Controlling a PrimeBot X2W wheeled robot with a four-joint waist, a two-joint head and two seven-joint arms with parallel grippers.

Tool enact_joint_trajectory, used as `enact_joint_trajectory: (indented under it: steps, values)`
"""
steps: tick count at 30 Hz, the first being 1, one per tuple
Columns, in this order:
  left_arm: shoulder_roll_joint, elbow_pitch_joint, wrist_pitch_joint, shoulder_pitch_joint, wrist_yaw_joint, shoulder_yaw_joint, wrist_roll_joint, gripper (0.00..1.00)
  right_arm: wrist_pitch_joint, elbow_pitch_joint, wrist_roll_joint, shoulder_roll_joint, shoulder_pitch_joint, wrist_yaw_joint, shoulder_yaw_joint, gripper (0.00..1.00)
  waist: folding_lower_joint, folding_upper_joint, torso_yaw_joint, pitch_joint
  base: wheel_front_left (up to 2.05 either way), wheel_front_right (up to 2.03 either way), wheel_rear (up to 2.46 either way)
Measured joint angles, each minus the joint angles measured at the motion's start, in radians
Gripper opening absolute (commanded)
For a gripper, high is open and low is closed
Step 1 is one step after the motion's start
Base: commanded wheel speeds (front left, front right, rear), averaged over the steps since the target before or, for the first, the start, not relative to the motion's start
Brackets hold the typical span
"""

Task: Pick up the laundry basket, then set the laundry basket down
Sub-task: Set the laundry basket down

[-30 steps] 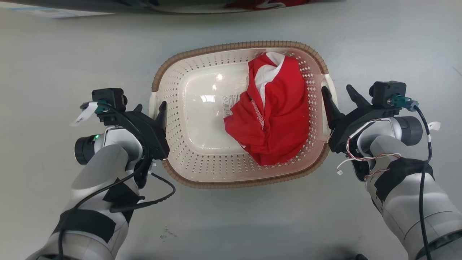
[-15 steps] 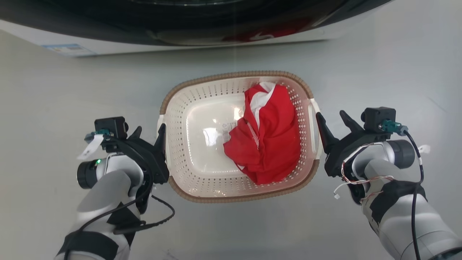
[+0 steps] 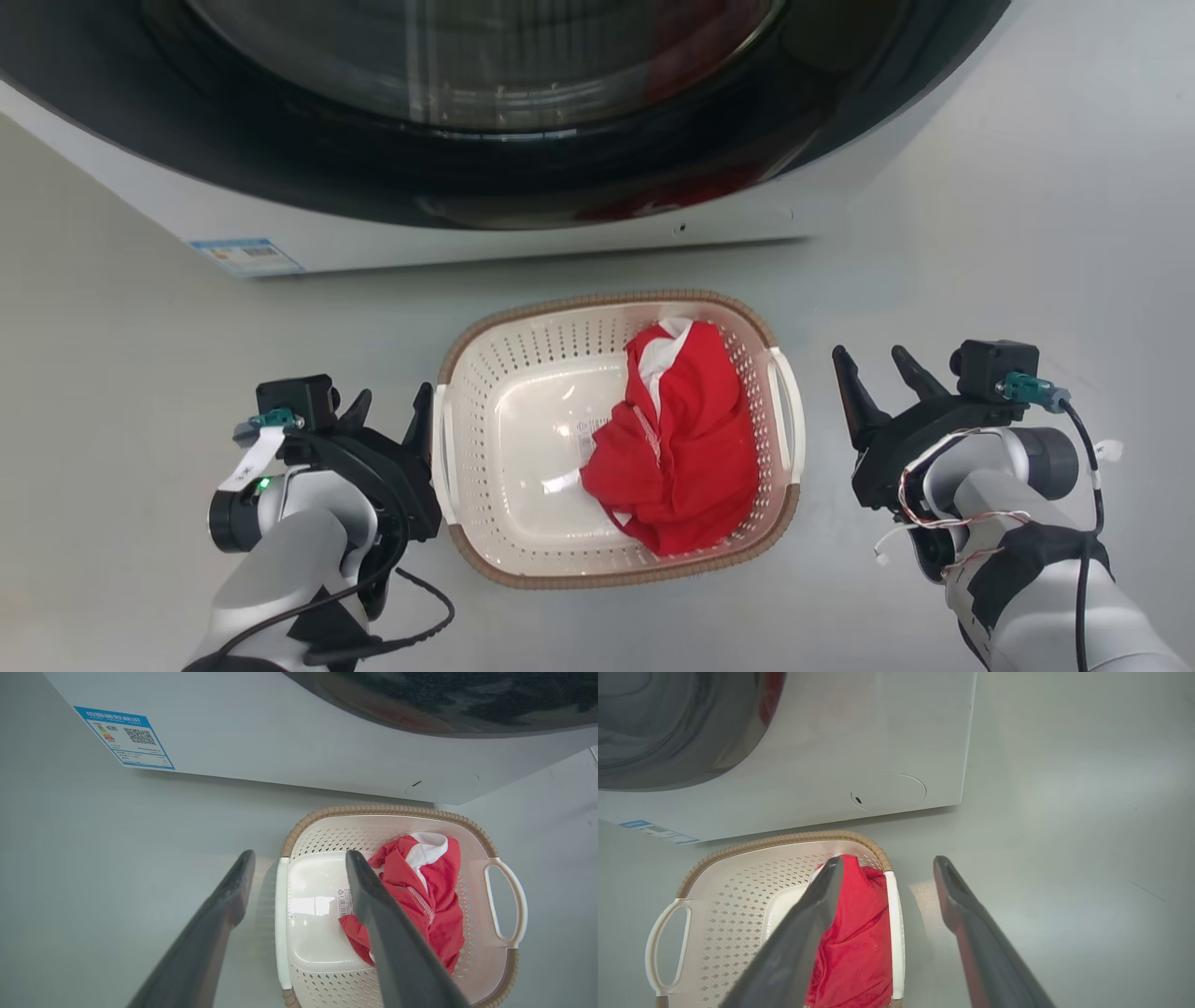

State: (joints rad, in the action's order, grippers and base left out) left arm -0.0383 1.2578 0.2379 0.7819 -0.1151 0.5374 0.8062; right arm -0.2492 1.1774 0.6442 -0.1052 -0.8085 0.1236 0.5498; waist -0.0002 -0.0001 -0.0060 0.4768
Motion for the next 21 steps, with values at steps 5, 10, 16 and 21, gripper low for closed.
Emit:
enact_joint_trajectory:
  steps: [5, 10, 16, 21]
  values:
    - [0.0, -0.016, 0.008, -0.014, 0.0, 0.003, -0.01, 1.0, 0.0, -0.029, 0.005, -0.003, 0.041, 0.0, -0.02, 1.0, 0.0, -0.0001, 0.0, -0.067, 0.0, 0.0, 0.0]
    - [-0.002, -0.044, 0.012, -0.036, 0.0, 0.003, -0.017, 1.0, 0.0, -0.066, 0.007, -0.007, 0.073, 0.0, -0.035, 1.0, 0.0001, 0.0, -0.001, -0.129, 0.0, 0.0, 0.0]
    - [-0.022, -0.101, 0.012, -0.077, 0.011, -0.007, -0.027, 1.0, 0.0, -0.119, 0.005, -0.018, 0.119, 0.0, -0.053, 1.0, 0.0001, -0.0001, -0.003, -0.201, 0.0, 0.0, 0.0]
    - [-0.032, -0.172, 0.012, -0.113, 0.029, -0.016, -0.058, 1.0, 0.0, -0.173, -0.008, -0.032, 0.16, -0.001, -0.066, 1.0, 0.0001, -0.0001, -0.005, -0.259, 0.0, 0.0, 0.0]
